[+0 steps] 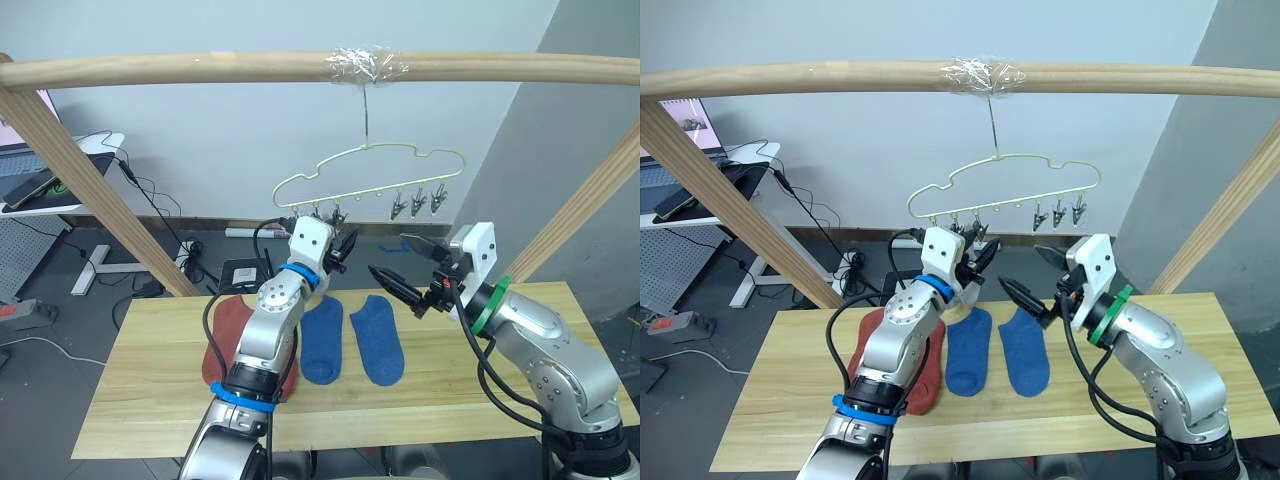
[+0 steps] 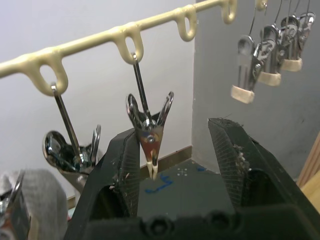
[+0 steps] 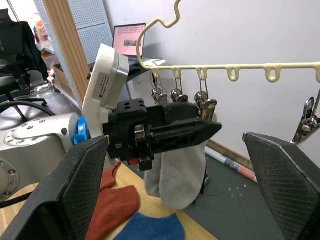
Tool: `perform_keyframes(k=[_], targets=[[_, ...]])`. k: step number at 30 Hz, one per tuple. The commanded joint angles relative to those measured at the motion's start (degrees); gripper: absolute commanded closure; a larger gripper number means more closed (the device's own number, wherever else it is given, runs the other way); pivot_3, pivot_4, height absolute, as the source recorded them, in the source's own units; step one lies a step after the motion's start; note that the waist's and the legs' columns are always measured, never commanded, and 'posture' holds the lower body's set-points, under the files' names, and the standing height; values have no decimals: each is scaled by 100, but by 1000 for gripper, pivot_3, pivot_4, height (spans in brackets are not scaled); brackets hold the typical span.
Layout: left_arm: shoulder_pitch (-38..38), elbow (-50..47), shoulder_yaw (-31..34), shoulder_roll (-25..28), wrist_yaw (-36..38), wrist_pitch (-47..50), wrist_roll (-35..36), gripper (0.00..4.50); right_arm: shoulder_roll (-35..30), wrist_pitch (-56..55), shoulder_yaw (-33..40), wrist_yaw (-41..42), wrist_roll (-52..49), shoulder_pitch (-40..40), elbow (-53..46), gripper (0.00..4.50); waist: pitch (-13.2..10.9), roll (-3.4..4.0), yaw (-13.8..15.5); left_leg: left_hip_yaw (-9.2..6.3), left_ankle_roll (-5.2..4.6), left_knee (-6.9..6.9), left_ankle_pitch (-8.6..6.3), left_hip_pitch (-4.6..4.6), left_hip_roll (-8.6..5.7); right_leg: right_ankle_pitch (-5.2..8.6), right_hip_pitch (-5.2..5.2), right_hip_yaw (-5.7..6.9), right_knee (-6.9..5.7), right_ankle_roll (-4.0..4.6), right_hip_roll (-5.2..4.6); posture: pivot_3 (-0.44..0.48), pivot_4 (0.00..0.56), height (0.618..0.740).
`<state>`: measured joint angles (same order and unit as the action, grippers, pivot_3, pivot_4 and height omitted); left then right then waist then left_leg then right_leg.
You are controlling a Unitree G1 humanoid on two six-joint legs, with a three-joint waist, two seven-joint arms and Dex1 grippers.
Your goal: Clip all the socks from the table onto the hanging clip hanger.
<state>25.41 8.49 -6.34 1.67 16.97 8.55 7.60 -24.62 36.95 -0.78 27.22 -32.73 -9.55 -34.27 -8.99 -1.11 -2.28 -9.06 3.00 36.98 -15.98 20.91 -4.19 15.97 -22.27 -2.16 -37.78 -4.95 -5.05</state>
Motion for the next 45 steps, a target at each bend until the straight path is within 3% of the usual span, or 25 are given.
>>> perform_keyframes(k=[1, 30, 33, 38, 45], targets=[[175, -75, 60, -16, -42, -207, -61, 2124, -28, -99, 91, 1, -38, -6, -251, 0, 0, 0, -9, 0, 0, 0, 0, 0, 0, 0, 0, 0, 0, 0, 0, -137, 113, 740], [341, 148, 144, 47, -244, -383, -225, 2124, 32, -156, -20, -24, 42, -5, -184, 0, 0, 0, -67, -1, -1, 3, 0, 0, 0, 0, 0, 0, -7, 0, 0, -132, 127, 740], [353, 200, 161, 55, -312, -320, -273, 2694, 28, -160, -19, -21, 50, -9, -180, 0, 0, 0, -67, -1, 0, 3, 0, -1, 0, 0, 0, 0, -8, 0, 0, -134, 127, 740], [381, 249, 189, 40, -334, -313, -259, 4095, 7, -157, -36, -1, 76, 15, -224, 0, 0, 0, -74, -1, -1, 4, 0, -1, 0, 0, 0, 0, -9, 0, 0, -136, 127, 740], [393, 234, 187, 33, -324, -291, -248, 4223, 27, -164, -52, -8, 95, 20, -212, 0, 0, 0, -76, -1, -1, 4, 0, -1, 0, 0, 0, 0, -10, 0, 0, -135, 126, 740]])
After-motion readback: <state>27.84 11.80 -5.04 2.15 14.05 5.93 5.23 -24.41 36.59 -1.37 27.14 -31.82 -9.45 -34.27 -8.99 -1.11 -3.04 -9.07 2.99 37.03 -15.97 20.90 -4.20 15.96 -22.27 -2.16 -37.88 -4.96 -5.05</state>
